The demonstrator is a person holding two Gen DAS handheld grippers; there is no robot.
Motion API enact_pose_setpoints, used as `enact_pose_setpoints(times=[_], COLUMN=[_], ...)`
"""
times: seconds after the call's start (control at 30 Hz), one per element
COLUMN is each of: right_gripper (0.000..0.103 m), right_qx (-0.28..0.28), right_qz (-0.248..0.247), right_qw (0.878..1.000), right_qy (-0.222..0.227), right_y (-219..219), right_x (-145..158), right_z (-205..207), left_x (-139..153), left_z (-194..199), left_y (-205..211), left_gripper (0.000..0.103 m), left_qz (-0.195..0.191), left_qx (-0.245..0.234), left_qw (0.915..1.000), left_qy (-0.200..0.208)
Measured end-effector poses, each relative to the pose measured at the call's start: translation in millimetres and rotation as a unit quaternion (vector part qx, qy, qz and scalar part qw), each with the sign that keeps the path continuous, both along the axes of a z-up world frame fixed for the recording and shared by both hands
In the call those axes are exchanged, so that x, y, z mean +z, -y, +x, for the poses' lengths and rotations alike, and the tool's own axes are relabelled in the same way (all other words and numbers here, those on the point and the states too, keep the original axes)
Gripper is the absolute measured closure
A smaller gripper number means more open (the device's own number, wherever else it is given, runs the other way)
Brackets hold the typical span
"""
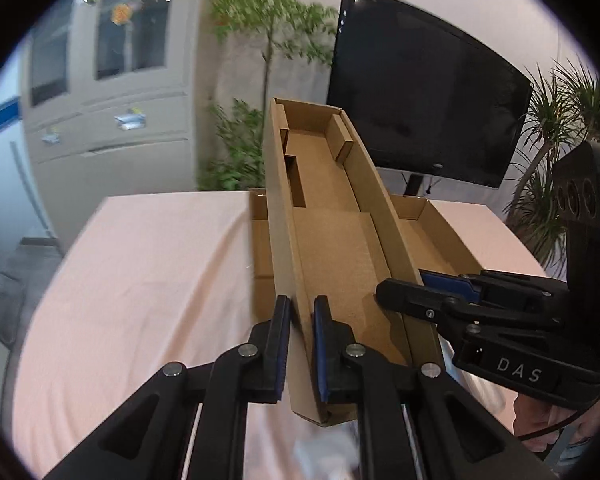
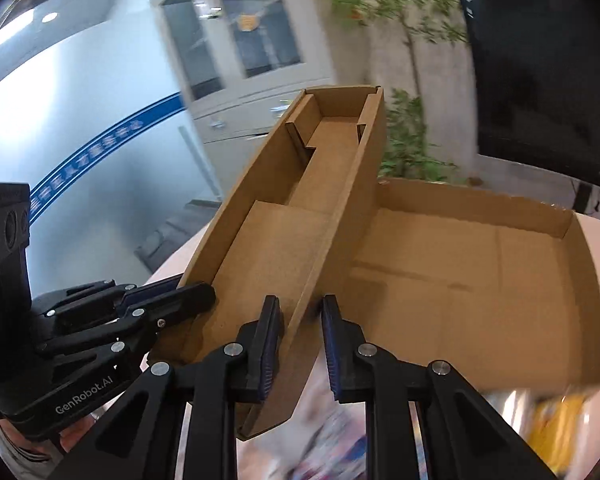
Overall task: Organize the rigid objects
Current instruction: 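Grasp the cardboard divider with the left tool and lift it into the box, then release the divider inside the box and withdraw the left tool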
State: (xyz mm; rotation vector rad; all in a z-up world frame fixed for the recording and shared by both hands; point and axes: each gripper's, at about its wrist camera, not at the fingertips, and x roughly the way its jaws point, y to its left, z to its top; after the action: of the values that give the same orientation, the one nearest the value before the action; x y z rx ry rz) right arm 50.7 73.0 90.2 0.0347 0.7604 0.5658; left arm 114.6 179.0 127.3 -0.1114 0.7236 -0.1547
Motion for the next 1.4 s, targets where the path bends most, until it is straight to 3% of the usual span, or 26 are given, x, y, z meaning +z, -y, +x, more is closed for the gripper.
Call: enact_pose_setpoints(times=[0.2,0.43,0.6,0.7,0.73,0.77,0.8,0.87,0.9,0.97,1.1,1.17,1.27,1.4], right_gripper=[0.084,0.086,0.083,0.077,0.07,0.057,0.051,0.037,0.034,0.023,0.0,0.0,0.0,0.0], right_qx=[-0.026,-0.026,-0.028,-0.026,-0.018,-0.008,-0.001,0.016,0.018,0.003,-0.048,-0.073,-0.083,-0.043], right_qz=[-0.008,-0.021,-0.014,-0.001,0.011,0.016,0.02,0.032,0.034,0.027,0.007,-0.011,-0.028,-0.031], right_qw=[0.996,0.979,0.975,0.974,0.972,0.971,0.973,0.979,0.983,0.99,0.995,0.996,0.996,0.997], right_qy=[-0.082,-0.202,-0.22,-0.226,-0.234,-0.238,-0.232,-0.201,-0.177,-0.141,-0.086,-0.052,-0.025,-0.051], right_y=[29.5,20.7,16.8,18.8,15.8,12.1,8.9,9.8,16.5,36.2,99.3,137.6,180.8,188.7], right_x=[-27.5,-123.0,-140.3,-145.7,-147.9,-148.2,-147.0,-133.8,-122.0,-103.3,-75.7,-66.5,-64.4,-82.0], right_z=[109.0,166.7,177.4,183.4,181.3,177.3,175.1,165.2,156.1,141.2,90.9,54.4,-9.0,-84.9], left_x=[-46.3,-132.1,-141.0,-130.1,-125.3,-115.2,-106.4,-89.5,-81.8,-73.6,-74.0,-87.9,-115.7,-147.0], left_z=[95.7,129.7,120.8,103.6,97.7,92.0,80.8,56.8,40.4,12.8,-32.3,-51.4,-61.0,-71.3], left_y=[9.9,3.5,-1.2,0.5,1.5,0.5,-2.1,-7.8,-10.9,-11.6,2.3,9.5,22.0,52.7], left_gripper=[0.092,0.093,0.093,0.093,0.093,0.085,0.076,0.024,0.02,0.02,0.02,0.02,0.02,0.02], left_qz=[-0.005,0.009,0.011,0.028,0.032,0.032,0.031,0.018,0.013,-0.002,-0.04,-0.1,-0.137,-0.164], left_qx=[-0.009,0.014,0.026,0.032,0.034,0.036,0.042,0.055,0.066,0.055,-0.012,-0.057,-0.078,-0.12], left_qw=[0.9976,0.986,0.9854,0.9897,0.9914,0.9934,0.995,0.9973,0.9975,0.9985,0.999,0.9925,0.9832,0.968], left_qy=[-0.069,-0.166,-0.168,-0.136,-0.122,-0.104,-0.085,-0.046,-0.024,0.0,-0.015,-0.043,-0.093,-0.147])
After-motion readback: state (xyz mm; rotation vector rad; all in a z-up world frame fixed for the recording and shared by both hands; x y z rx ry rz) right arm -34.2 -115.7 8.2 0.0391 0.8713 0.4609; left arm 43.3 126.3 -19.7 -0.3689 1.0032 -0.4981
